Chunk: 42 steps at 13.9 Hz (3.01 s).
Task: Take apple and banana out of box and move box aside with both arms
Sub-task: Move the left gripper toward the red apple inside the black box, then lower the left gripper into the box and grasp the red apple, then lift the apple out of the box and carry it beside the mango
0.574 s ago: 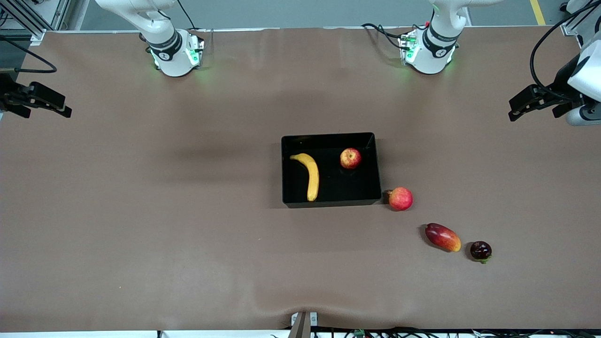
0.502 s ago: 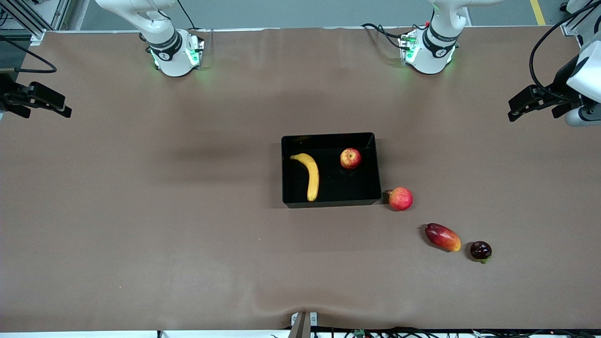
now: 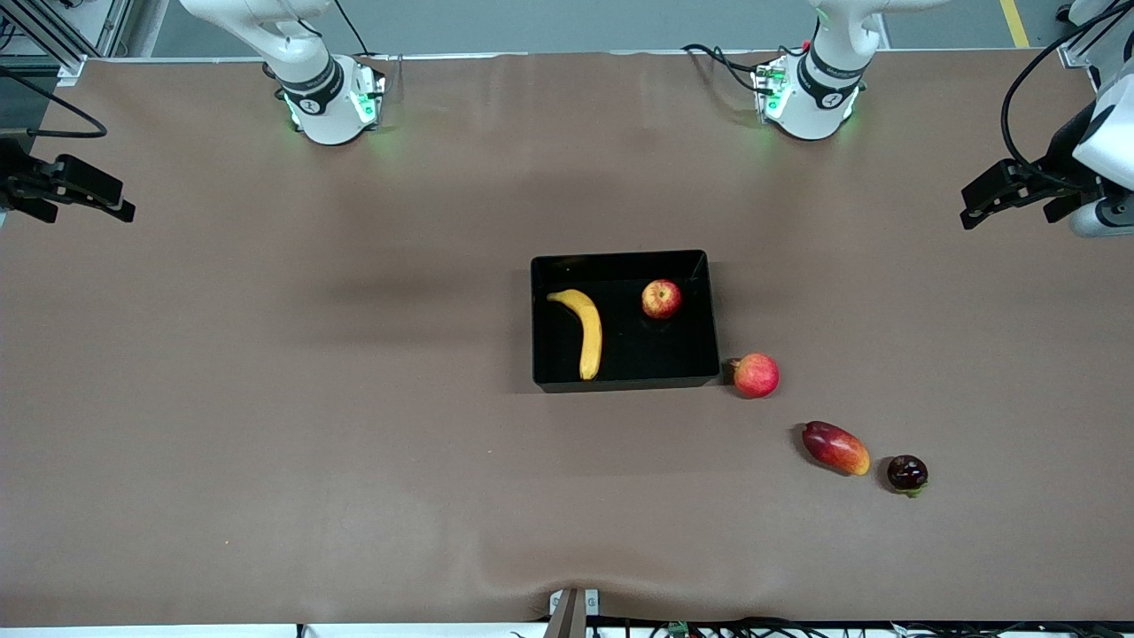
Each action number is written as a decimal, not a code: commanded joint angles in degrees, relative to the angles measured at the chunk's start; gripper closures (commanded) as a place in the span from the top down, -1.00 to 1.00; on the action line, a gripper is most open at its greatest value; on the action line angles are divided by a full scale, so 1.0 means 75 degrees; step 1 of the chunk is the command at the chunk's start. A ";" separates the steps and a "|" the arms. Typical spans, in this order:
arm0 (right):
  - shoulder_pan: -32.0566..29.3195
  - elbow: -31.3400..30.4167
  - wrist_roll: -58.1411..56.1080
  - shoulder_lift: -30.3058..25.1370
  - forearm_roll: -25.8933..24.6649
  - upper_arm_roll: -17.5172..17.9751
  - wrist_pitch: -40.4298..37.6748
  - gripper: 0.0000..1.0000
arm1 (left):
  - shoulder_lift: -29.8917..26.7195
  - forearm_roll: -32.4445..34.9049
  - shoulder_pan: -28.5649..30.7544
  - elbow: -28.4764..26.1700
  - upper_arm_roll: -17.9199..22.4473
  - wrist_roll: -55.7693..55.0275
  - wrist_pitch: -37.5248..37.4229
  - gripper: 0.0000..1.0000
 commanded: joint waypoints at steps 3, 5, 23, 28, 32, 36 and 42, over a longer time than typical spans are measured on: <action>-0.0043 0.0104 0.0037 0.0034 -0.0073 0.0013 -0.0042 1.00 | 0.0766 0.0116 -0.0286 0.0579 -0.0168 -0.0510 -0.0116 1.00; -0.0043 0.0104 0.0037 0.0034 -0.0073 0.0013 -0.0042 1.00 | 0.1141 -0.0082 -0.0649 0.0567 -0.0286 -0.1924 0.0164 1.00; -0.0067 0.0104 0.0002 0.0421 -0.0108 0.0013 -0.0007 1.00 | 0.4201 0.0103 -0.3990 -0.1645 -0.0344 -1.0411 0.4697 1.00; -0.0043 0.0232 0.0014 0.0970 -0.0015 0.0025 0.0122 1.00 | 0.4225 0.0128 -0.4073 -0.2339 -0.0333 -1.0686 0.5299 1.00; -0.0067 0.0233 0.0014 0.0983 -0.0026 0.0013 0.0122 1.00 | 0.4306 0.0409 -0.4049 -0.2457 -0.0345 -1.0709 0.5287 1.00; -0.0078 0.0233 0.0014 0.0995 -0.0026 0.0013 0.0122 1.00 | 0.4401 0.0409 -0.4084 -0.2375 -0.0345 -1.0744 0.5368 0.14; -0.0079 0.0245 0.0002 0.0995 -0.0038 0.0013 0.0122 1.00 | 0.4191 0.0444 -0.3804 -0.1521 -0.0263 -1.0371 0.5136 -1.00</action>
